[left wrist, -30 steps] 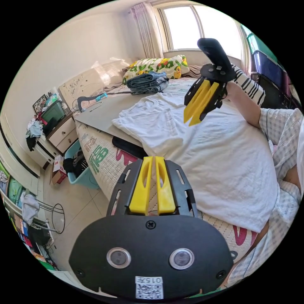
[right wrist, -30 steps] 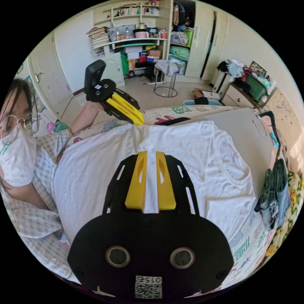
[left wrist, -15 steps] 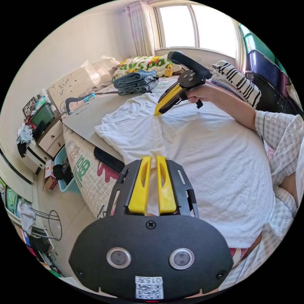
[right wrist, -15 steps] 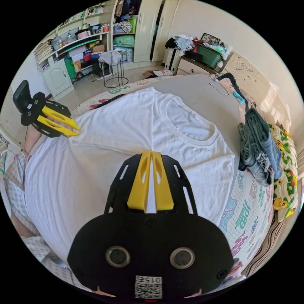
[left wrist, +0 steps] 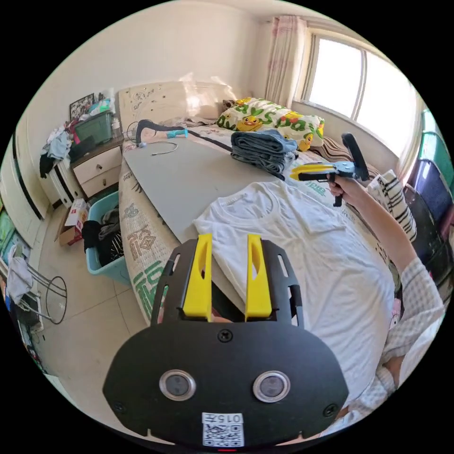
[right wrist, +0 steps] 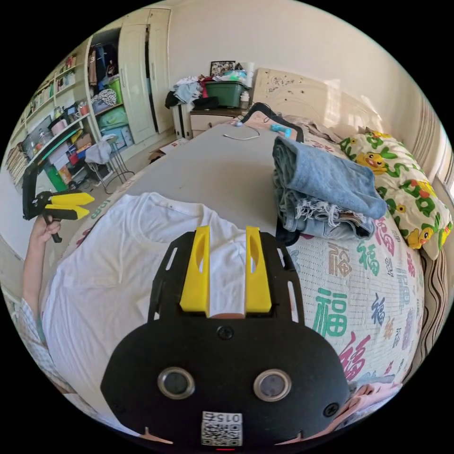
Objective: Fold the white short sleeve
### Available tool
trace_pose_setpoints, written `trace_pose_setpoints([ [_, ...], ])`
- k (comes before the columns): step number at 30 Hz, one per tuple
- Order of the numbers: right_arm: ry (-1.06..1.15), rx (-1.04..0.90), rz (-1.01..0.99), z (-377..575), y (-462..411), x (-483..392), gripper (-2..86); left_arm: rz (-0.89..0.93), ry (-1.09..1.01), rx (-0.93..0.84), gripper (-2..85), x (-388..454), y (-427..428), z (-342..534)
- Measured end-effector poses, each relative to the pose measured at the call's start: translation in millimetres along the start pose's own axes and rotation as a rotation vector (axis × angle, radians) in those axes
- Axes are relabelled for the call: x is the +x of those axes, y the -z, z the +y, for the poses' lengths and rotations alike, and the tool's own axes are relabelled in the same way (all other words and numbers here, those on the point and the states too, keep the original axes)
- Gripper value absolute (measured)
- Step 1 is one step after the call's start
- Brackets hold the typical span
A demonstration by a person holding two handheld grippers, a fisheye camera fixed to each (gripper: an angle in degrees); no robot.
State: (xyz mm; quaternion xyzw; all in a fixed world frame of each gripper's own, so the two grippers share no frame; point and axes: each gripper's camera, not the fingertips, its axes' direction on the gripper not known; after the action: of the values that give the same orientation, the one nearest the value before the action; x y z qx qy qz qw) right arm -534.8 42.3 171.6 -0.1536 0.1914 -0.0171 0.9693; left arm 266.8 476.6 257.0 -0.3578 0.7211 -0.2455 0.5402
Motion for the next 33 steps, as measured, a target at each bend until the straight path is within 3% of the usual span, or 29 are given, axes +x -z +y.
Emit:
trace_pose_setpoints([
  [7, -0.048, -0.095, -0.035, -19, -61, 50, 12.8, -0.009, 0.134, -0.102, 10.9, -41, -57, -44],
  [14, -0.019, -0.167, -0.104, -1, -91, 95, 5.5, -0.043, 0.054, -0.141, 4.5, -29, -54, -61],
  [18, 0.013, -0.061, -0.080, 34, -61, 103, 4.1, -0.106, -0.001, -0.094, 1.7, 0, -21, -67],
  [22, 0.067, 0.071, -0.085, 84, 12, 106, 3.9, -0.091, -0.086, 0.056, 1.2, 61, 73, -57],
  [28, 0.228, 0.245, -0.228, 288, 171, 103, 3.7, 0.001, -0.317, 0.235, 1.2, 203, 240, 49],
  [33, 0.246, 0.231, -0.340, 550, 218, 111, 3.9, 0.178, -0.540, 0.144, 1.8, 319, 291, 182],
])
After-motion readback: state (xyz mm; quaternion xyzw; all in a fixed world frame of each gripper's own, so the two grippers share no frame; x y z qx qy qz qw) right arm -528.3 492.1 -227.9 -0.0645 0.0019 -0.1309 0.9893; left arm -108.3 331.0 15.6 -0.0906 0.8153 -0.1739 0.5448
